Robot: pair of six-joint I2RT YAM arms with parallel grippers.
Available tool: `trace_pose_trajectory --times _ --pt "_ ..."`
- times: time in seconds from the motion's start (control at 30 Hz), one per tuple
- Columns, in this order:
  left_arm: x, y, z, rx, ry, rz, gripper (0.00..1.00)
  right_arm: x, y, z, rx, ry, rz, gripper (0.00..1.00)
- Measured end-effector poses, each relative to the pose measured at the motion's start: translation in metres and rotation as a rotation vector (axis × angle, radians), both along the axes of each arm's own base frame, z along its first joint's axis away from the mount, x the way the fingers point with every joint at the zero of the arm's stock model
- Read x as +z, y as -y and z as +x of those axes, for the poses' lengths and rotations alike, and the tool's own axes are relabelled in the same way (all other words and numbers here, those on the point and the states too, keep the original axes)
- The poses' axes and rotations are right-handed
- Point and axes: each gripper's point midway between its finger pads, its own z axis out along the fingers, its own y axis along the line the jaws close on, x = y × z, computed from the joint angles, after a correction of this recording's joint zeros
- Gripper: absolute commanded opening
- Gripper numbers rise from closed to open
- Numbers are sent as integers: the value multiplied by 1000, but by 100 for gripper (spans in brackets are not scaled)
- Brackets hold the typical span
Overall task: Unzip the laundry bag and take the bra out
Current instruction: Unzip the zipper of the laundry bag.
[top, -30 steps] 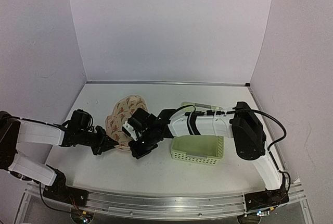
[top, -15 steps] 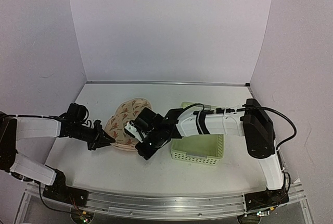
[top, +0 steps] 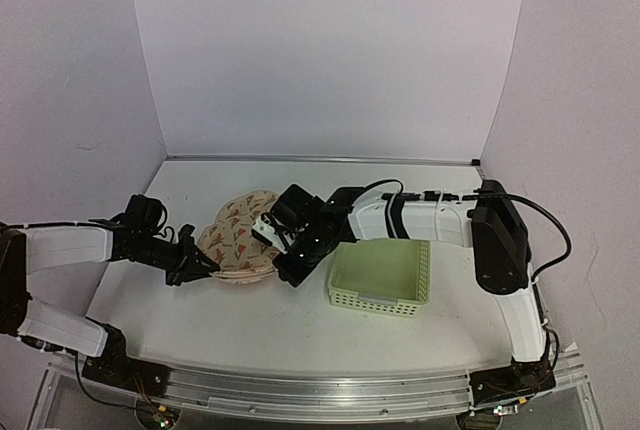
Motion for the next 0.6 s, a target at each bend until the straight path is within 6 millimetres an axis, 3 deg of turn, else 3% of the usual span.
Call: trace_pose_trajectory --times 0.6 --pt "32 5 -1 -60 117 -51 0 1 5 26 -32 -37 -28 0"
